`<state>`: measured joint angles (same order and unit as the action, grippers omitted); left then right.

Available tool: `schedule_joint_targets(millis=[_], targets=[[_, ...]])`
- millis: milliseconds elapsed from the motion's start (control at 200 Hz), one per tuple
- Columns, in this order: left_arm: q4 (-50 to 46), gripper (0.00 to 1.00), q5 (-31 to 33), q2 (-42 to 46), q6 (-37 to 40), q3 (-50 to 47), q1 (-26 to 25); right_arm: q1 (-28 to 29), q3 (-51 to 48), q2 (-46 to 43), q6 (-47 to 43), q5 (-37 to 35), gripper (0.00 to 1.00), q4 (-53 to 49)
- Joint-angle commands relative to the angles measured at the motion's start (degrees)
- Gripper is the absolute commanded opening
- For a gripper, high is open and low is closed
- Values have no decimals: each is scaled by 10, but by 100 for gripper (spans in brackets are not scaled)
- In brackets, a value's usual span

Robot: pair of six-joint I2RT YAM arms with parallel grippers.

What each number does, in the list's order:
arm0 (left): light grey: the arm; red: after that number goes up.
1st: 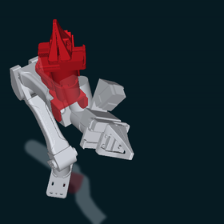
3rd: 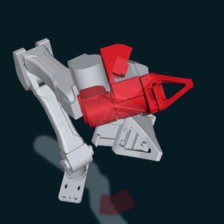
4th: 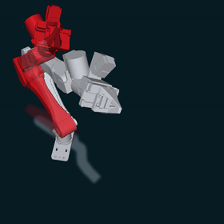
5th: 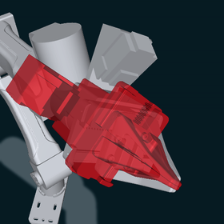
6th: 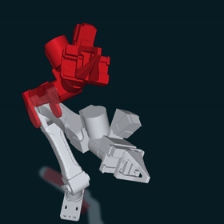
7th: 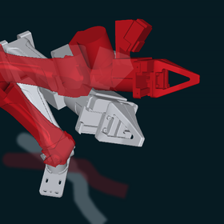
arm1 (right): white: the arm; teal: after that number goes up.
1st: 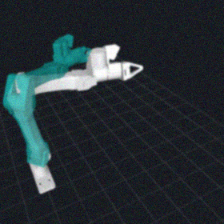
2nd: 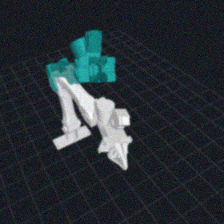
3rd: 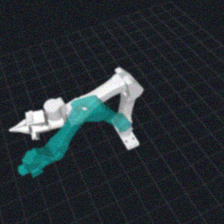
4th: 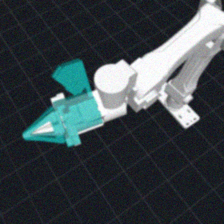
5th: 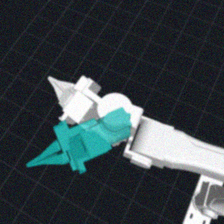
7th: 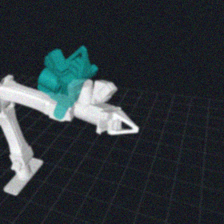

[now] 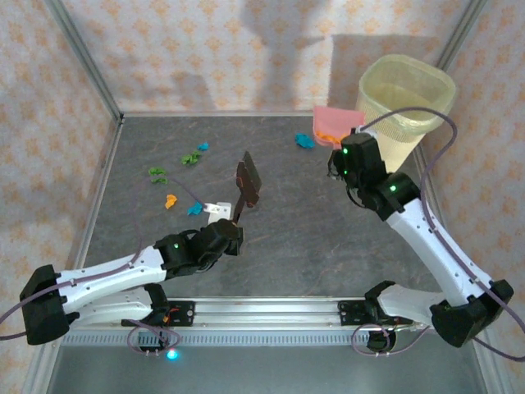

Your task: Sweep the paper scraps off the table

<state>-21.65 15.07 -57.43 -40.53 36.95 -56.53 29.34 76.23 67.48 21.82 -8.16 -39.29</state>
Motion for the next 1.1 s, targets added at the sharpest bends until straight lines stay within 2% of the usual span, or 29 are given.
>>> schedule_joint_targets(millis=[0,285,425,555,676,951,1096], targets=[[11,0,26,15,-5,0,0,0,90,38,7,-46,0,-36],[6,0,23,18,-7,1,0,-112,279,134,78,20,0,-65],[6,0,21,18,-5,1,0,-177,336,173,159,81,0,-73],[3,0,18,17,-5,2,0,-231,330,184,241,153,0,-31],[4,0,16,16,-5,3,0,-268,317,185,305,189,0,2],[6,0,8,6,-4,7,0,-328,270,182,440,302,0,102],[3,0,7,2,-5,9,0,-345,243,179,502,315,0,127]])
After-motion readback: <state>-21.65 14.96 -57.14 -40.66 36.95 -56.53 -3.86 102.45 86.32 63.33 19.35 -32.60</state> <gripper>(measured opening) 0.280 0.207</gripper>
